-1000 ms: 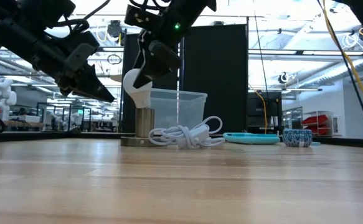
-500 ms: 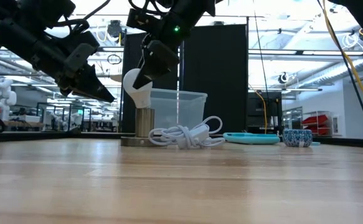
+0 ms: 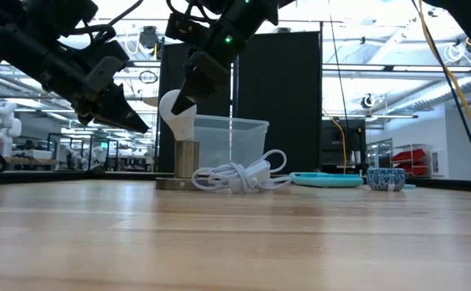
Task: Screw lightbulb
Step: Insert the white lightbulb into the desk lamp
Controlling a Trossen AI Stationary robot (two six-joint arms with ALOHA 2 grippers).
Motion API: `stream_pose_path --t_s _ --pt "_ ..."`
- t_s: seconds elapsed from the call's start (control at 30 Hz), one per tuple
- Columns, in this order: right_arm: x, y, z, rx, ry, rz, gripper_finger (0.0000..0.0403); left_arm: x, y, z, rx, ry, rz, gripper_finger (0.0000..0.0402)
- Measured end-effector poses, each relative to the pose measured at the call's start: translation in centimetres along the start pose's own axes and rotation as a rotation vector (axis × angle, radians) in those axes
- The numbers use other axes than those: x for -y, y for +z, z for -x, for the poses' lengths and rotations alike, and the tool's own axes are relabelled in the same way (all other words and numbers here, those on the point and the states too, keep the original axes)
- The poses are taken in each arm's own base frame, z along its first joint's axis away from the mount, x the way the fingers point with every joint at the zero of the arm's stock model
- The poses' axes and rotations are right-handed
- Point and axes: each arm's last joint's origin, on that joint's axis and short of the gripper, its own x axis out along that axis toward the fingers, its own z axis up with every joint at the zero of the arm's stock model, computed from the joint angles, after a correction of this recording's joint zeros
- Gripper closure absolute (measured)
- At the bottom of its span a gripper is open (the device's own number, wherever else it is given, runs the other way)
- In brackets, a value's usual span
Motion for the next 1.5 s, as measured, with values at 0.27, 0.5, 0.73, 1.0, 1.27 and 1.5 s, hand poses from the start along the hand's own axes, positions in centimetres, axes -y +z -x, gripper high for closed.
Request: stream_pose_path --t_s 0.27,0.5,0.73,1.0,1.27,1.5 --pt "1.1 -0.5 -0.2 0.004 0.009 -0.091 0.0134 0.0 0.0 0.0 0.000 0.000 -0.001 0.0401" --pt "2.0 -0.7 0.1 0.017 0.027 -0.168 0.0132 0.0 0.0 0.0 -0.003 0.002 -0.003 0.0401" --pt "2.9 -0.6 0.7 0.054 0.032 -0.217 0.0135 -0.1 -0.1 0.0 -0.010 0.005 -0.007 0.0401" --pt "3.6 -1.0 0.6 0.062 0.060 -0.262 0.0138 -0.1 -0.1 0.0 -0.013 0.006 -0.009 0.0401" --pt "3.6 -1.3 0.7 0.056 0.115 -0.280 0.0139 -0.1 -0.2 0.0 -0.016 0.008 -0.011 0.0401" --pt "3.0 -1.9 -0.1 0.076 0.163 -0.269 0.0138 -0.1 -0.2 0.0 -0.016 0.007 -0.010 0.0401"
